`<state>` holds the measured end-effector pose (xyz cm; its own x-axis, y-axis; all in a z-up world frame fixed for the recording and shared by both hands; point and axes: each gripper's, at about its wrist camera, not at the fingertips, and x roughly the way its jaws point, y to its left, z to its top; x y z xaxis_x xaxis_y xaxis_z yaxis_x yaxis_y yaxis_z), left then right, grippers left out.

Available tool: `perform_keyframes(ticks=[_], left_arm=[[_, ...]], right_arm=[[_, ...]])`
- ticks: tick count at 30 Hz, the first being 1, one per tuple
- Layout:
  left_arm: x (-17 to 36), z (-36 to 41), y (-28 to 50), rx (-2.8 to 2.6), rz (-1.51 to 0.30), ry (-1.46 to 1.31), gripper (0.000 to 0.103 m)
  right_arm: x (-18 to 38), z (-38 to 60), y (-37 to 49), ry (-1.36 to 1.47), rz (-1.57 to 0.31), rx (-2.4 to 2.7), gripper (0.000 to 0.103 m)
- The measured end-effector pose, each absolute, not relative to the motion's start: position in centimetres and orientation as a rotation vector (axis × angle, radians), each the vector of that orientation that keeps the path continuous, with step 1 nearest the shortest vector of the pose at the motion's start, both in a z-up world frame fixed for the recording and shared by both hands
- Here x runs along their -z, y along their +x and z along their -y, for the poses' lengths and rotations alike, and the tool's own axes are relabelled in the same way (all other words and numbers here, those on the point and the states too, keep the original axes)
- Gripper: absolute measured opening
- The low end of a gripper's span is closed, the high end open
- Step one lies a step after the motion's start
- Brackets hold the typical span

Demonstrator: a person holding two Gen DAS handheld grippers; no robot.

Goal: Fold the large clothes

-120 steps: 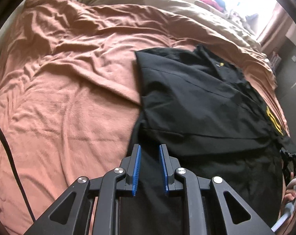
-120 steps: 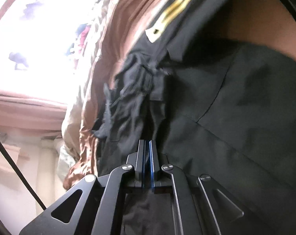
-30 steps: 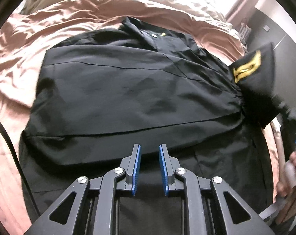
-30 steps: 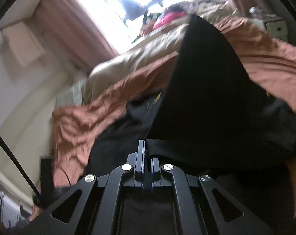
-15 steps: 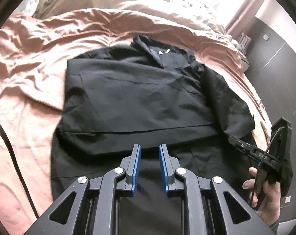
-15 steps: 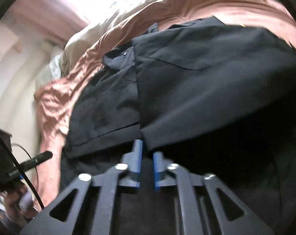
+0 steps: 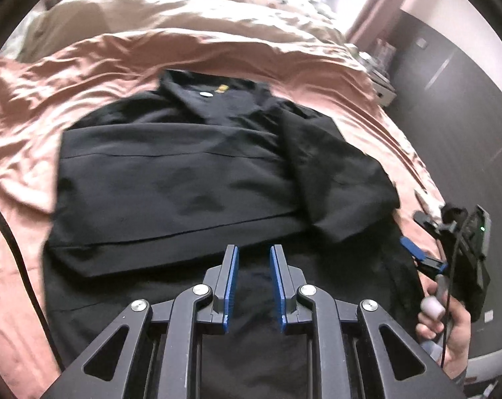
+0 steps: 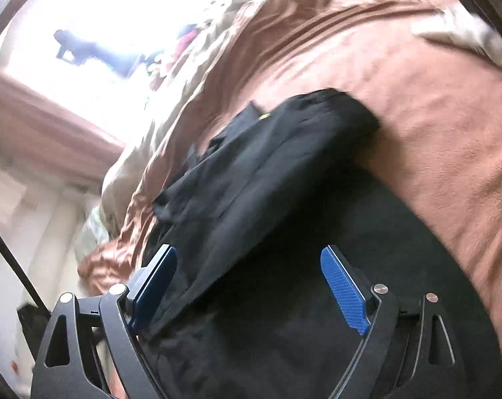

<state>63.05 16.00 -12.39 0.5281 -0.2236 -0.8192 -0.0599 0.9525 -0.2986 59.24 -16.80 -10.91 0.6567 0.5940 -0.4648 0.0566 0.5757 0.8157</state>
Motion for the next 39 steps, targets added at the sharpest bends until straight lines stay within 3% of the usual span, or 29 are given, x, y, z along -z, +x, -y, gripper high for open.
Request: perform_keyframes(ticks=[3,11,14,18,21,33,39], left_arm=[[14.1,-14.0,64.6,0.135,-1.032,-0.317,0.021],[18.2,-9.9,68.6,0.243,-1.047,-0.349,0.021],[19.6,-9.1,69.5,0.273,-1.057,-0.384,0.021],[21.8,-8.6,70.4,0.269,-1.107,-0.378,0.021],[22.0,-9.0,70.3,0.269,-1.108,-0.393,0.021],[18.1,-17.7,64.8,0.134,-1.033,-0.455,0.021],[15.9,-23.1,60.9,0.05,-0.997,-0.454,0.021]], right_arm=[[12.4,17.7,60.3,0.971,-0.825,-0.347,0.074],[14.4,16.5,62.3,0.994,-0.822,-0.348,0.072],[14.8,15.8,63.0,0.975,-0.823,-0.357,0.06],[15.6,14.5,64.1,0.963,-0.813,-0.397,0.015],[14.9,14.5,63.8,0.935,-0.769,-0.404,0.006],[6.7,10.2,59.2,0.81,-0.6,-0.484,0.004],[5.6,5.9,56.9,0.761,-0.589,-0.555,0.004]])
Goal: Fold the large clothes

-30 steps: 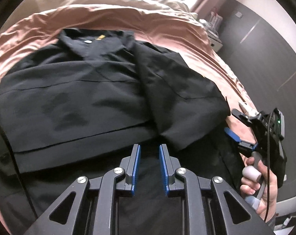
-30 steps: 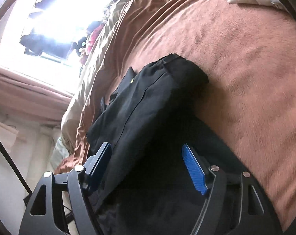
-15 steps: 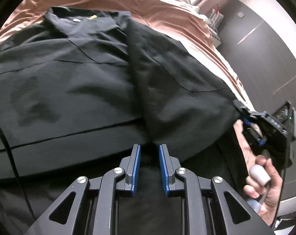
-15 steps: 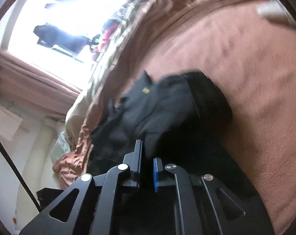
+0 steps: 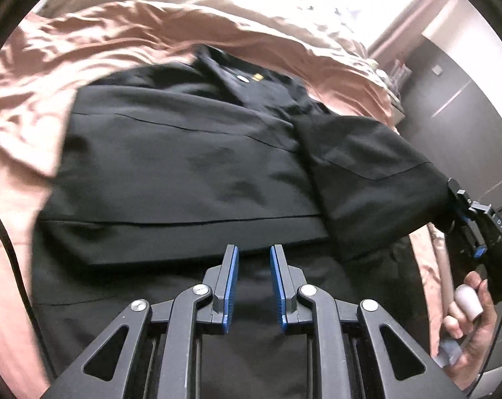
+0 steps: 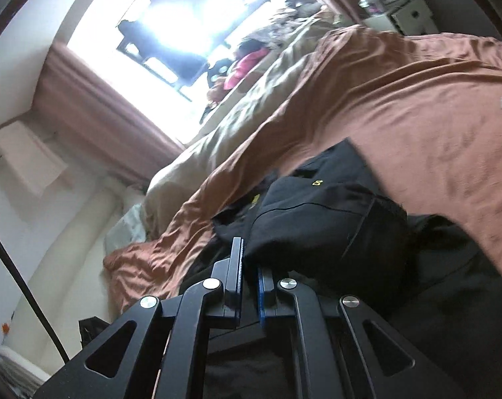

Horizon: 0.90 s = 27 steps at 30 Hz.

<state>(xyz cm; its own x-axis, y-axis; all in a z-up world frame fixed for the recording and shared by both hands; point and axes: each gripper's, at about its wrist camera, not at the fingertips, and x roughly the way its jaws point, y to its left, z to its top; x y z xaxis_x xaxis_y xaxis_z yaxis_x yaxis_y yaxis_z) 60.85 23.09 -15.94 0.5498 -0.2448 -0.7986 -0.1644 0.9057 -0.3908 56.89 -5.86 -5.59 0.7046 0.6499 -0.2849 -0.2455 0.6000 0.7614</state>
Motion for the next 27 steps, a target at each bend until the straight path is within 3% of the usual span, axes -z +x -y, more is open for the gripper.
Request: perform_keyframes(ticks=[8,12,17,23,24,26,27], left_arm=[[15.3,-30.2,56.3,-0.036,-0.964,-0.488,0.021],[15.5,-32.6,54.3,-0.06,-0.95,-0.505,0.021],[16.0,-34.6,52.6,-0.077,-0.951,-0.514,0.021],[16.2,-35.8,51.1,-0.09,-0.944,-0.563,0.021],[16.0,-35.7,51.0,-0.09,-0.944,-0.561,0.021],[15.5,-35.3,51.0,-0.089,-0.945,-0.552,0.021],[15.1,-35.1,51.1,-0.086,-0.943,-0.549,0.021]], right_arm=[[5.4,-2.5,58.7,0.705,-0.643,-0.704,0.004],[7.0,-6.3,60.4,0.745,-0.732,-0.81,0.004],[9.4,-11.2,61.8,0.592,-0.888,-0.799,0.004],[12.2,-11.3,64.0,0.587,-1.036,-0.745,0.006],[12.0,-10.9,63.8,0.586,-1.035,-0.745,0.011],[11.5,-10.0,63.6,0.593,-1.026,-0.748,0.05],[11.2,-9.6,62.8,0.596,-1.02,-0.75,0.093]])
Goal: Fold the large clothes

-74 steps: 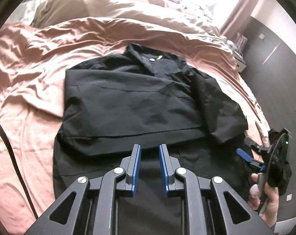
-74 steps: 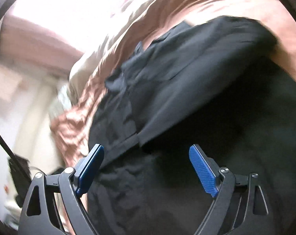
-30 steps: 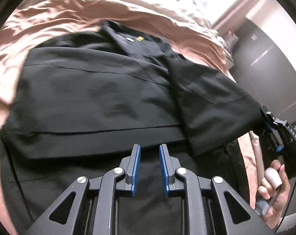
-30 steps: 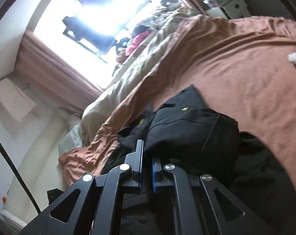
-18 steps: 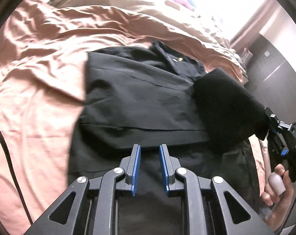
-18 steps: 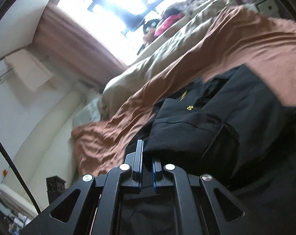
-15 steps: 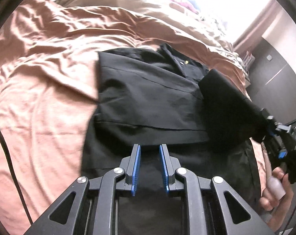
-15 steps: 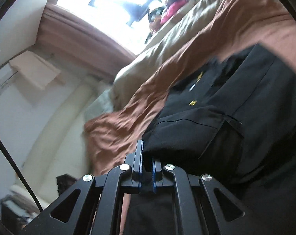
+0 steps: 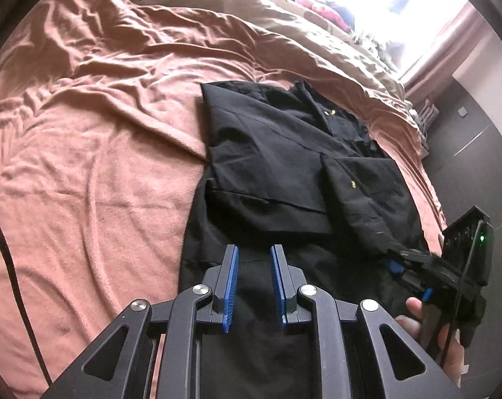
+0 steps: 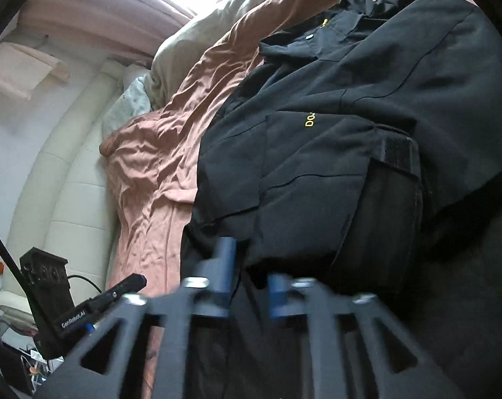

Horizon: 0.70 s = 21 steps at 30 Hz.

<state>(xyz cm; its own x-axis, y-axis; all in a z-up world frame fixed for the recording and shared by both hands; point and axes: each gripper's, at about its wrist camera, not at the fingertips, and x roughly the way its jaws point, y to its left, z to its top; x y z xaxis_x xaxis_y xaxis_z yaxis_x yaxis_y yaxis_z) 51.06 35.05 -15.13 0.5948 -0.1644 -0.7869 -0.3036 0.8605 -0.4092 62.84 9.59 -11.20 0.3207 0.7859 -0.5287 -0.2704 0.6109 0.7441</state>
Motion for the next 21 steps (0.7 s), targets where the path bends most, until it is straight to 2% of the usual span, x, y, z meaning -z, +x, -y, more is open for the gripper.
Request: perform_keyframes(ticks=[1,2,5,14,16,17,18,21], left_arm=[[14.8,-34.8,51.2,-0.082,-0.941,-0.547,0.021],[14.4,-34.4,51.3,-0.077,-0.937,-0.542,0.021],[13.1,-32.8,51.9,-0.059,-0.927,-0.52,0.021],[11.5,-24.3,56.0,0.059,-0.968,-0.424,0.022],[11.9,-22.3,57.2,0.079,-0.997,-0.386,0.036],[12.2,-21.0,58.0,0.075,-1.017,-0.352,0.05],[12.4,-19.8,58.5,0.074,-1.027,-0.321,0.057],[13.3,-16.9,59.6,0.115,-1.048,-0.286,0.062]], right_arm=[[10.7,-9.3,62.5,0.601,-1.013,-0.747,0.102],[10.5,-9.0,61.5,0.602,-1.01,-0.729,0.103],[10.3,-6.4,60.9,0.68,-1.023,-0.721,0.103],[9.3,2.4,58.6,0.854,-0.908,-0.581,0.103],[9.8,3.7,58.9,0.89,-0.906,-0.587,0.103],[10.1,4.5,59.0,0.905,-0.899,-0.585,0.103],[10.2,5.4,58.9,0.909,-0.897,-0.574,0.103],[11.1,7.5,58.9,0.937,-0.901,-0.558,0.103]])
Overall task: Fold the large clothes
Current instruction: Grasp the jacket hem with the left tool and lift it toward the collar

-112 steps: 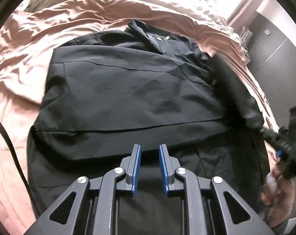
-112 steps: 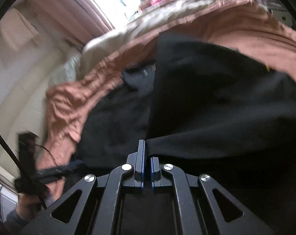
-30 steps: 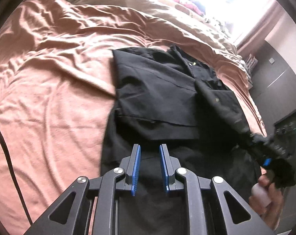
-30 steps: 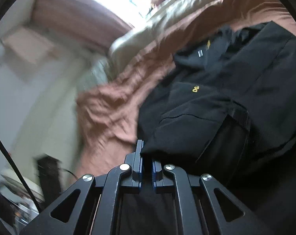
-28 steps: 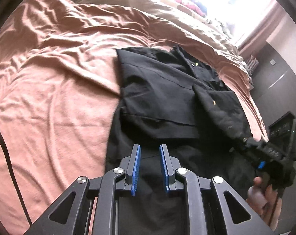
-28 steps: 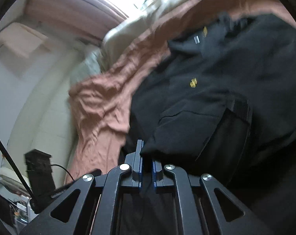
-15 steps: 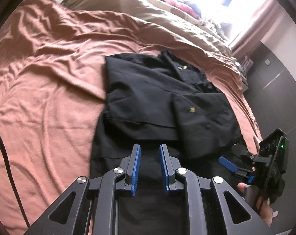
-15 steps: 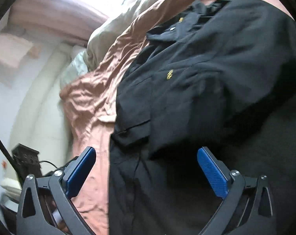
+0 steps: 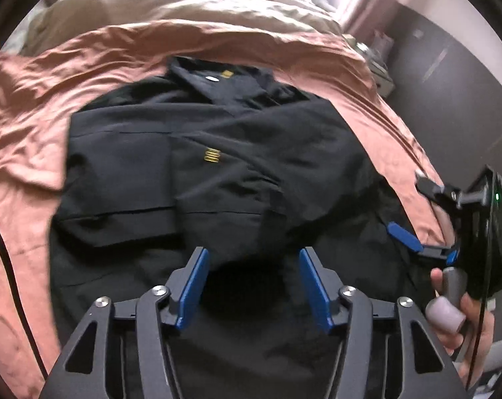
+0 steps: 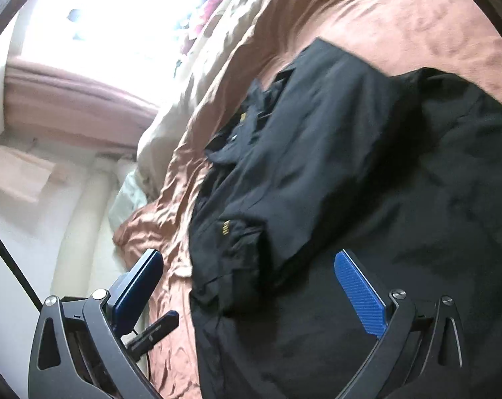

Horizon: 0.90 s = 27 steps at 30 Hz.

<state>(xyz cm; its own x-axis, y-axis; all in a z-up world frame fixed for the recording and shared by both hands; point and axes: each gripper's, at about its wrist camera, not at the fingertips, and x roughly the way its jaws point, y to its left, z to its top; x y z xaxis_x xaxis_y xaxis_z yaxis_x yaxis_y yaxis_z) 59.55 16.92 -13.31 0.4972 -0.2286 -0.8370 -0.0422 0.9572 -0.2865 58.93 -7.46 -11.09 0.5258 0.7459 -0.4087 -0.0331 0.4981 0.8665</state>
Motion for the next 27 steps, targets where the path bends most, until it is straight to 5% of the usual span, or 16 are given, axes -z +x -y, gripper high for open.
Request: perform_keyframes(ticks=[16,17,18,19,23,27], left_arm=[[21.9,-11.4,64.6,-0.022,-1.182,-0.082,0.065],[21.9,-11.2,64.6,-0.032,-1.175,-0.05,0.058],[21.8,-11.2,64.6,-0.049,-1.172,-0.015,0.037],[21.7,-11.3,64.5,-0.08,-1.173,0.031,0.032],[19.7,-12.5,64.1,-0.052,-1.127,0.016,0.024],[15.8,-15.2,63.9,-0.074,-1.037,-0.038,0.012]], right_arm=[[12.1,12.2,60.3,1.023,-0.895,-0.502,0.103],[12.3,12.5,60.2,1.033,-0.893,-0.492,0.103],[12.6,12.9,60.2,1.053,-0.889,-0.478,0.103],[12.9,13.6,60.1,1.071,-0.883,-0.47,0.103],[13.5,14.5,59.6,1.094,-0.867,-0.442,0.09],[13.9,14.0,59.5,1.085,-0.878,-0.439,0.066]])
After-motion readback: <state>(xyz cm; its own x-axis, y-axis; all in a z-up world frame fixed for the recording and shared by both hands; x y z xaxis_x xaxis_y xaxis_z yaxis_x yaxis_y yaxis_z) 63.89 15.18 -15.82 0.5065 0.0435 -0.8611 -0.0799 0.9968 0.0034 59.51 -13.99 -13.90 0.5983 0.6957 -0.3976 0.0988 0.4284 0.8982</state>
